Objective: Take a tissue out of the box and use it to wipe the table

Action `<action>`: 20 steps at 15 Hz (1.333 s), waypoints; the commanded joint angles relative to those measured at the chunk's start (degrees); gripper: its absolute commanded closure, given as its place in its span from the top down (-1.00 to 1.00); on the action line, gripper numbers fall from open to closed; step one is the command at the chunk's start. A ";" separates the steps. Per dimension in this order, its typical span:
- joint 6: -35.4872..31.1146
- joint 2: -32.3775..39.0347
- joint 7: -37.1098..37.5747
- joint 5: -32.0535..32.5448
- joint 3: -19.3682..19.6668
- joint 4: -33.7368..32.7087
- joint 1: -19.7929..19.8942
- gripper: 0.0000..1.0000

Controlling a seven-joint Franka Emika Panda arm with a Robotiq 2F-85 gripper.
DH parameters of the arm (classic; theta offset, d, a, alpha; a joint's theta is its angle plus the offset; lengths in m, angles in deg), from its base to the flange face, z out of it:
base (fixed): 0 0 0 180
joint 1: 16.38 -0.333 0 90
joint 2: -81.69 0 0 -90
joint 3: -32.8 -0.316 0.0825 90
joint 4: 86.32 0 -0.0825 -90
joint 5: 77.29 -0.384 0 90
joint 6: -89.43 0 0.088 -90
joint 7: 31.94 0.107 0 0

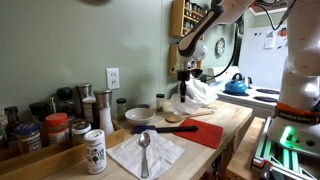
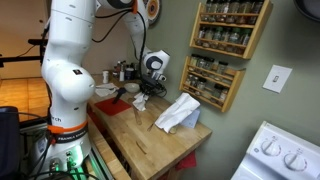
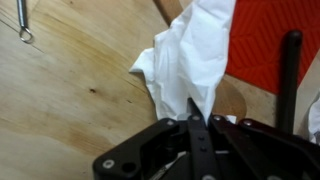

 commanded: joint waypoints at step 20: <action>-15.57 9.02 20.83 20.93 -0.35 0.29 5.15 -1.00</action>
